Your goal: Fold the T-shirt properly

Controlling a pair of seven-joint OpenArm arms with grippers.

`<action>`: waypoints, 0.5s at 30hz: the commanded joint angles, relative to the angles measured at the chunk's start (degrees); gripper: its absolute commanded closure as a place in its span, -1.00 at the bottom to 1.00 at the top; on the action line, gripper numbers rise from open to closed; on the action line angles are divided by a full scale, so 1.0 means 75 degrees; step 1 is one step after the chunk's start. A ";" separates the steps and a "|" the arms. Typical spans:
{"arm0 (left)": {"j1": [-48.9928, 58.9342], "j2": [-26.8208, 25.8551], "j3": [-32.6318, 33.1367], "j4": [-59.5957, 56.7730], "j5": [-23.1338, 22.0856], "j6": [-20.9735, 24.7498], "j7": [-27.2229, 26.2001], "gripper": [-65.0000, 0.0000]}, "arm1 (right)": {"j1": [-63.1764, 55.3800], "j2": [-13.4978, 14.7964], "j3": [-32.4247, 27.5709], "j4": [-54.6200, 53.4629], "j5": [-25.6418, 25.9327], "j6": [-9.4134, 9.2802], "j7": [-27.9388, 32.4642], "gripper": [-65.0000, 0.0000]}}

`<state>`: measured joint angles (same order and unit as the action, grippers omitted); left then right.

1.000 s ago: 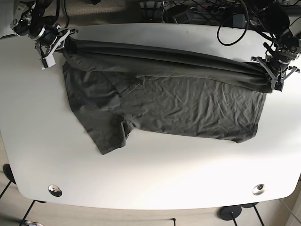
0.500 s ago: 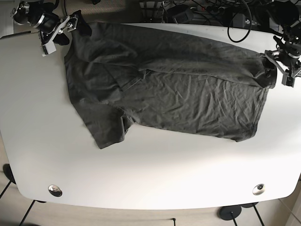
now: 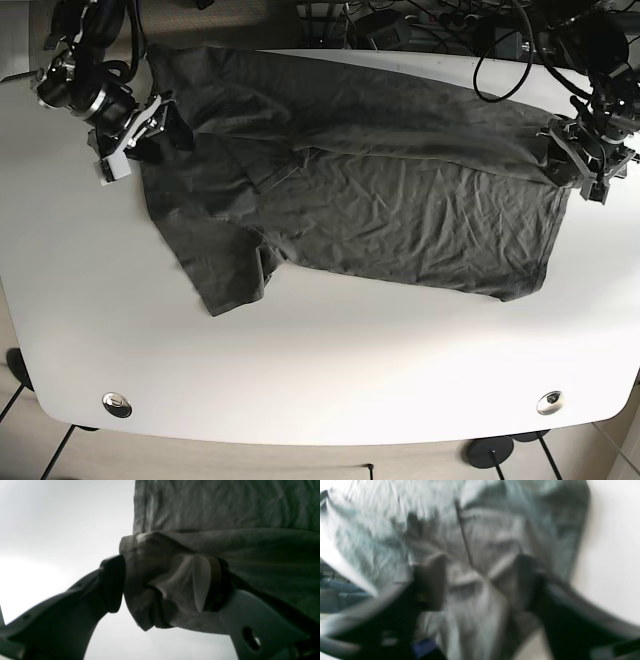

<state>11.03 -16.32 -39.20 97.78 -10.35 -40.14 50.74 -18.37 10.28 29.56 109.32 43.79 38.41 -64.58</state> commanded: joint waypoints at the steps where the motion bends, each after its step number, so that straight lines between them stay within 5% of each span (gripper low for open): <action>1: 0.0024 0.0060 -0.0054 0.0074 0.0471 0.0019 -0.0535 -0.20 | 0.0357 -0.0217 0.0015 -0.0023 -0.0863 0.0030 0.0141 0.62; 7: 0.0388 -0.0233 -0.0066 -0.1098 0.0682 0.0019 -0.1848 -0.20 | 0.1166 -0.0369 0.0038 -0.1477 -0.2668 0.0212 0.0259 0.70; 15: 0.0388 -0.0644 -0.0089 -0.2048 0.0659 0.0019 -0.1848 -0.20 | 0.2197 0.0346 -0.0196 -0.3645 -0.3793 0.0212 0.1325 0.69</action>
<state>14.09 -20.08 -39.48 82.00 -6.02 -40.14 36.71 -1.83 12.43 27.77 81.73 17.96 40.53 -52.36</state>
